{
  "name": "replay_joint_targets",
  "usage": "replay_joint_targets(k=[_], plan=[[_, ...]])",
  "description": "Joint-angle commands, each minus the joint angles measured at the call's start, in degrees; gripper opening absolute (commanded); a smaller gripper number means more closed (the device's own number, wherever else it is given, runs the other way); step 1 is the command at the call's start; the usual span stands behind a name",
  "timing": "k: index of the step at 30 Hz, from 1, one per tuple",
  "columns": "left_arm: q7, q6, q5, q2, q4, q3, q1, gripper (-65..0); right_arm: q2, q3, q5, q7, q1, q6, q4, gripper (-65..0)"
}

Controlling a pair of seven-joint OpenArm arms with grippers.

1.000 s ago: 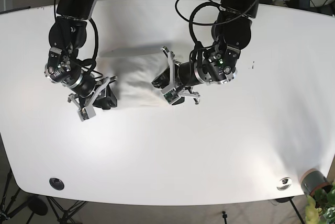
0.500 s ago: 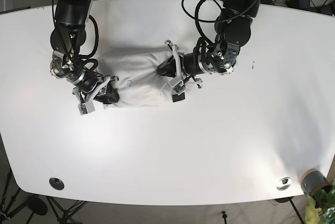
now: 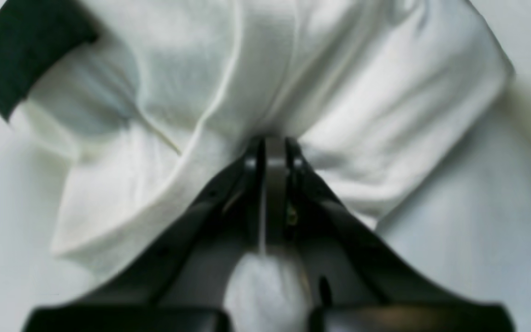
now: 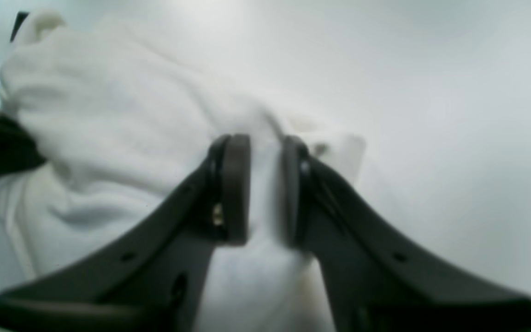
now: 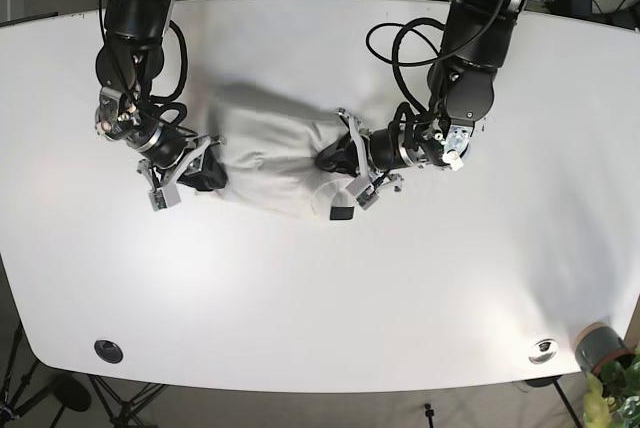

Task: Fold the T-shirt properly

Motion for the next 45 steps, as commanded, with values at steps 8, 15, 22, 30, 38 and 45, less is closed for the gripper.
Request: replay_joint_targets(k=[8,15,22,30,38,45], plan=[[2.8,1.6,3.7,-3.2,-1.3,0.0,-4.9,-65.0,-0.5,0.1,0.7,-1.3,-6.4,0.52,10.5,-53.1],[3.1,1.6,3.4,-4.0,-1.0,0.1,-7.5,-65.0,-1.7,-1.6,0.4,-1.4,-9.8,0.52,12.6,-53.1],[4.7,1.6,3.3,-4.1,7.2,-0.2,-7.5,-65.0,-1.7,-7.2,0.8,-1.5,-12.2,0.30,20.4,-53.3],[13.1,1.6,3.7,-4.1,20.6,-9.7,-2.7,-65.0,-1.3,-7.0,0.2,-6.7,-6.6,0.21,23.1,-53.1],[12.9,1.6,3.7,-4.5,22.5,-16.1,4.4,-65.0,0.2,-7.4,0.1,-6.5,-0.8,0.38,14.0,-53.1],[12.2,1.6,3.6,-4.1,16.9,-17.0,6.0,-65.0,0.1,-7.6,0.1,-2.5,-0.4,0.52,8.3,-53.0]])
